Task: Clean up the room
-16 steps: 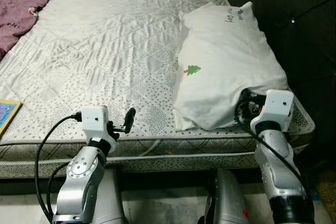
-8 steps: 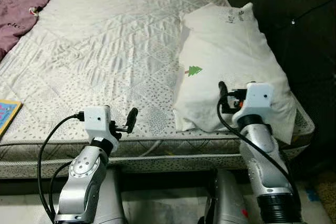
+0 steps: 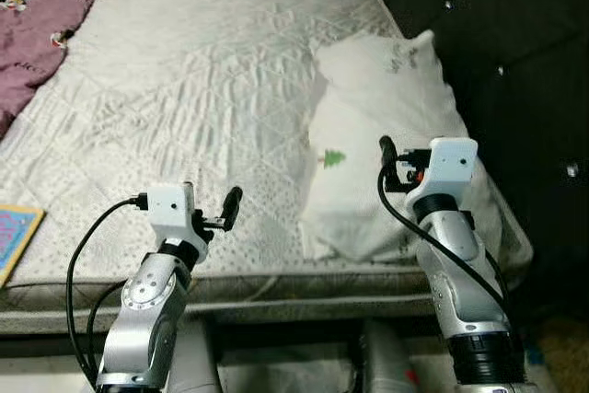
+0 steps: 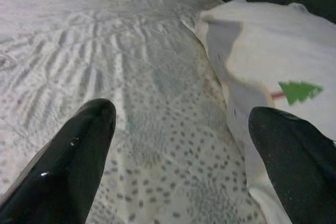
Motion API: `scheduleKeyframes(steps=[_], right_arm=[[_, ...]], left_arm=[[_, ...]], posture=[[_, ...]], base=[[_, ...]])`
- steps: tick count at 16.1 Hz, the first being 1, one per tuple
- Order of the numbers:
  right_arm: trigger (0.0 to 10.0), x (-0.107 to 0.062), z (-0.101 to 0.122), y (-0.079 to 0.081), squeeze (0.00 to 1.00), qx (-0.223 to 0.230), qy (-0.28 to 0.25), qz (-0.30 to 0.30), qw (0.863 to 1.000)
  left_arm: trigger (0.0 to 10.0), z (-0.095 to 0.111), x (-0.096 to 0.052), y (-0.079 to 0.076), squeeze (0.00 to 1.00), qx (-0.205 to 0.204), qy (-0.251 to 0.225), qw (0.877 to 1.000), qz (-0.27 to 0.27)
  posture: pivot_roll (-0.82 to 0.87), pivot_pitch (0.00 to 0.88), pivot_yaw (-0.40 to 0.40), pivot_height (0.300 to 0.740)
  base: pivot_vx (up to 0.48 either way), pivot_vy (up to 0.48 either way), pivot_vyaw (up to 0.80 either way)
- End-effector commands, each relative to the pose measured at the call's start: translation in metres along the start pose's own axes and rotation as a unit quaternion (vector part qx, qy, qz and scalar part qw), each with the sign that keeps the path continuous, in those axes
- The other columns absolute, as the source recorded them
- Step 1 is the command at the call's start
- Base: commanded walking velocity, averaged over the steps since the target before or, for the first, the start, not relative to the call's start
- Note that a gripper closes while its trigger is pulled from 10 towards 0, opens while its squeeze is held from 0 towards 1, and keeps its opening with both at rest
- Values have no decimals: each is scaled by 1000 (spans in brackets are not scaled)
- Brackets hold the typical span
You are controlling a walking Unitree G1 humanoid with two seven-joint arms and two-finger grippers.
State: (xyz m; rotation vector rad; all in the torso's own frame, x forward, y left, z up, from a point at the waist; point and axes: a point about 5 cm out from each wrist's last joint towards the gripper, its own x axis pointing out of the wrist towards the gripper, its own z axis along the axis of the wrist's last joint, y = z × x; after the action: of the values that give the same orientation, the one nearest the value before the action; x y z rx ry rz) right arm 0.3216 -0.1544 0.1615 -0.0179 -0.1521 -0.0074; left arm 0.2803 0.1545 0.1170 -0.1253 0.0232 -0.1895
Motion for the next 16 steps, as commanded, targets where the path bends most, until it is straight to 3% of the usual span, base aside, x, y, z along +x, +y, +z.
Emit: scheduleKeyframes(steps=[1, 7, 16], right_arm=[[10000, 1, 1, 0, 0, 4, 1, -4, 1000], [10000, -1, -3, -1, 0, 5, 6, -12, 1000], [10000, 2, -6, 2, 0, 9, 15, -12, 1000]], left_arm=[[10000, -1, 0, 2, 0, 2, 2, 1000, 1], [10000, -1, 0, 2, 0, 4, -3, 1000, 13], [10000, -1, 3, 0, 0, 7, -5, 1000, 17]], posture=[[-20, 49, -28, 678], [-20, 54, -20, 740], [-28, 60, -19, 740]], base=[[0, 0, 0], [0, 0, 0], [0, 0, 0]])
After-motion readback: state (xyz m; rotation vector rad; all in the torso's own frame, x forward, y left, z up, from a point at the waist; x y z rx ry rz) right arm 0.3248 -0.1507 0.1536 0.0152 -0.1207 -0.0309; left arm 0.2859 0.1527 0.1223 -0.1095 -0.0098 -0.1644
